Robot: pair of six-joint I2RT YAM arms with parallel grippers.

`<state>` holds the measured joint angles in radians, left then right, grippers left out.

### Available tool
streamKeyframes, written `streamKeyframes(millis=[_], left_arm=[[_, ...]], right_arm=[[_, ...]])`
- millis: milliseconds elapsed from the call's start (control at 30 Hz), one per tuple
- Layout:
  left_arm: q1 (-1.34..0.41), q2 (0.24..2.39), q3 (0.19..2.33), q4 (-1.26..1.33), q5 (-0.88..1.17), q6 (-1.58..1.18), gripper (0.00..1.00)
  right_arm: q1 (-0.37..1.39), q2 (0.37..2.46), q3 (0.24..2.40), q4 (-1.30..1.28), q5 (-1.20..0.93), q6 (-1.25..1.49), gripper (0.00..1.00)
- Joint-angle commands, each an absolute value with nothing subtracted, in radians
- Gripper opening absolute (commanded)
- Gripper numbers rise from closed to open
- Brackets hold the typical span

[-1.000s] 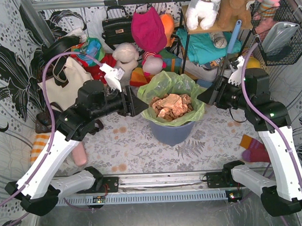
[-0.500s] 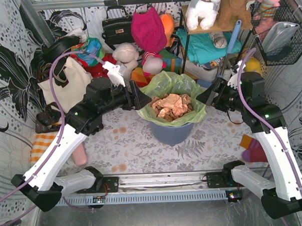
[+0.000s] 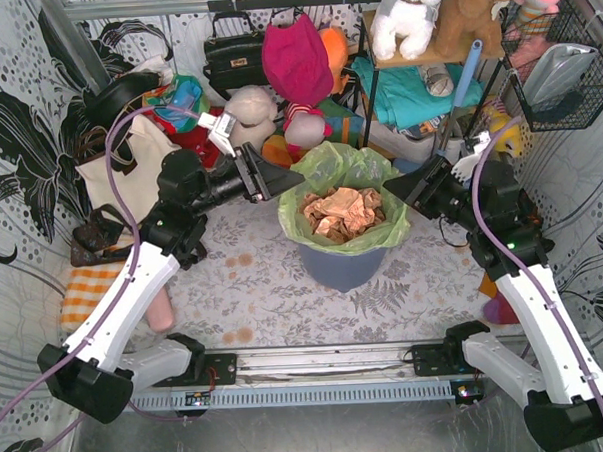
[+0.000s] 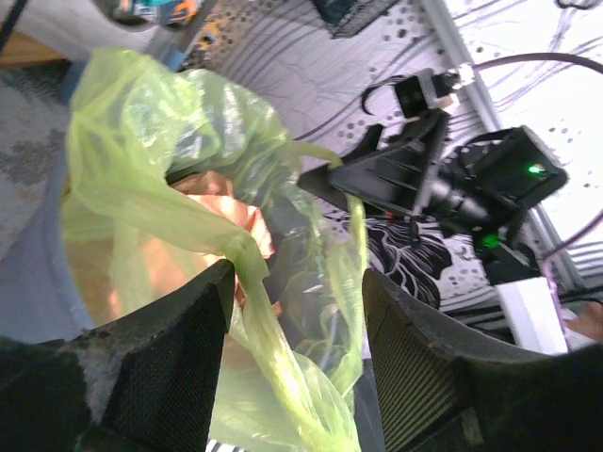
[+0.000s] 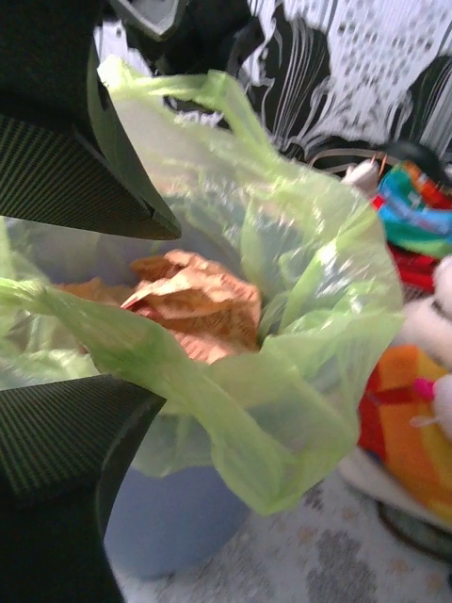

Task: Tie the trash bag

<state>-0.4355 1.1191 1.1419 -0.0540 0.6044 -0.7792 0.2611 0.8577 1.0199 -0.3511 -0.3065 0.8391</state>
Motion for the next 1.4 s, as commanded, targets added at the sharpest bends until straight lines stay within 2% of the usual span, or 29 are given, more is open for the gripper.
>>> streamKeyframes(millis=[0,267,400,667,767,867,1033,1200,1367], left_arm=[[-0.431,1.135,1.146,0.199,0.713,-0.882,0.65],[-0.430,1.156,1.153,0.276,0.780,-0.934,0.66],[-0.430,1.149,1.159,0.094,0.772,-0.841,0.67],[-0.429,1.123,1.214,-0.255,0.624,-0.644,0.73],[-0.430,1.127,1.228,-0.290,0.604,-0.621,0.73],[-0.429,1.128,1.197,-0.186,0.694,-0.674,0.73],[-0.429,1.144,1.149,0.022,0.812,-0.799,0.63],[-0.430,1.188,1.172,0.057,0.818,-0.819,0.51],[-0.431,1.233,1.208,0.042,0.817,-0.806,0.50]], right_arm=[[0.260,0.838,0.962,0.014,-0.356,0.965,0.56],[0.259,0.848,0.988,0.184,-0.406,0.974,0.52],[0.260,0.847,1.012,0.147,-0.410,0.952,0.51],[0.260,0.838,0.996,0.108,-0.407,0.934,0.49],[0.260,0.832,0.996,0.095,-0.405,0.933,0.49],[0.261,0.830,0.997,0.085,-0.402,0.928,0.48],[0.261,0.834,0.996,0.091,-0.398,0.929,0.44],[0.260,0.843,0.998,0.102,-0.402,0.933,0.40],[0.261,0.849,1.011,0.101,-0.403,0.929,0.36]])
